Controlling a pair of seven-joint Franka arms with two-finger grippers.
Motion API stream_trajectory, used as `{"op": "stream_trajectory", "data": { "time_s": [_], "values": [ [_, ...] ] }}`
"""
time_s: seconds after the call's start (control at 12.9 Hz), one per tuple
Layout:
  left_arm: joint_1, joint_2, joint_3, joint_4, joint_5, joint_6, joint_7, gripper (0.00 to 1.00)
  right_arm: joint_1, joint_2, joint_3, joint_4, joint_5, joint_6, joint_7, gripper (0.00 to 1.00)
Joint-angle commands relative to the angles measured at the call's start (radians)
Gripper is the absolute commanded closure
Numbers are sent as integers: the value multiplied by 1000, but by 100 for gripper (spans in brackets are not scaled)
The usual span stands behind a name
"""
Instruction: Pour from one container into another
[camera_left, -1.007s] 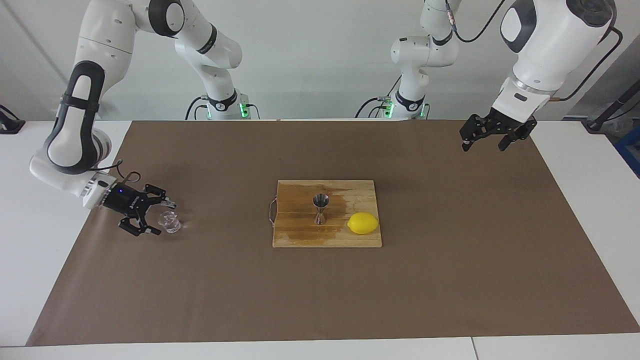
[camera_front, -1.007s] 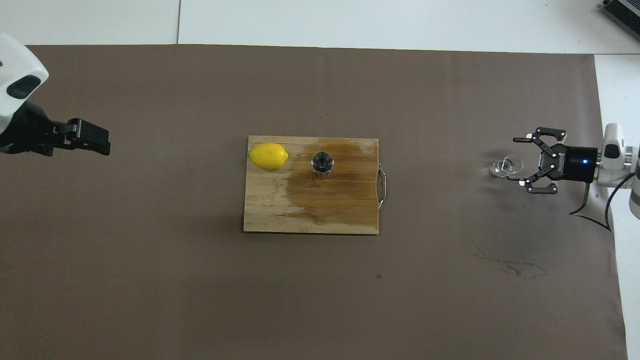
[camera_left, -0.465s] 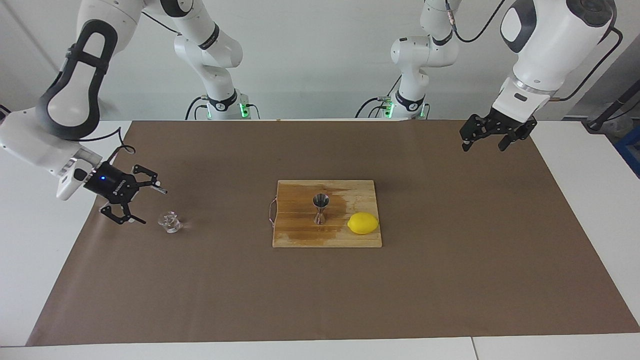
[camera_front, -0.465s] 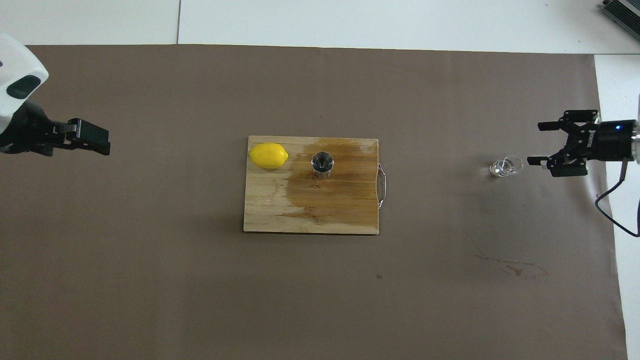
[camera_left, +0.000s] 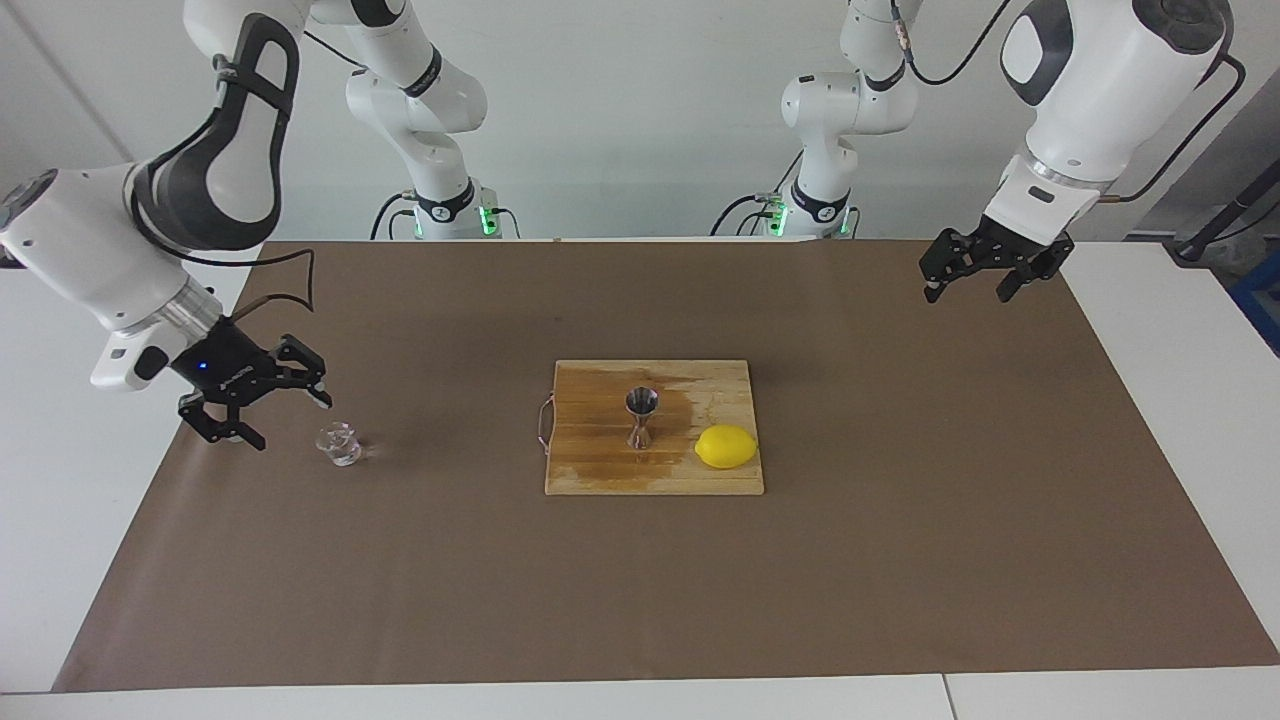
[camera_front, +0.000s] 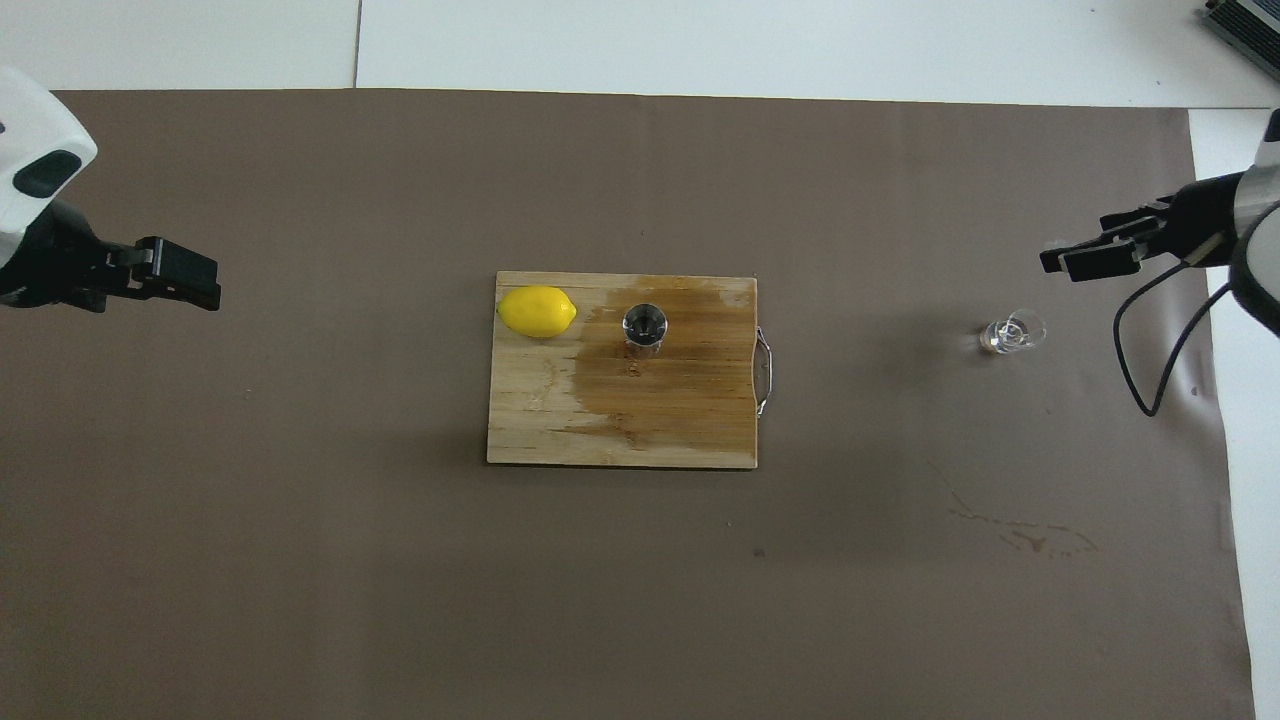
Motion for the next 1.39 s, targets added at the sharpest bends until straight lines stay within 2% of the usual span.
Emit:
{"op": "stream_trajectory", "data": {
  "time_s": [0.0, 0.23, 0.62, 0.93, 1.16, 1.32],
  "values": [
    [-3, -31, 4, -38, 16, 9, 2, 0, 93, -4, 3, 30, -232, -4, 322, 0],
    [-5, -31, 4, -38, 16, 9, 2, 0, 143, -38, 2, 24, -293, -82, 573, 0],
    [-3, -31, 4, -38, 16, 9, 2, 0, 106, -191, -12, 25, -291, -240, 732, 0],
    [-3, -31, 4, -38, 16, 9, 2, 0, 103, -289, -32, 30, -324, -392, 750, 0],
    [-3, -31, 4, -38, 16, 9, 2, 0, 103, -303, -27, 14, -324, -397, 729, 0],
    [-3, -31, 4, -38, 16, 9, 2, 0, 113, -303, -24, 14, -380, -404, 653, 0]
  ]
}}
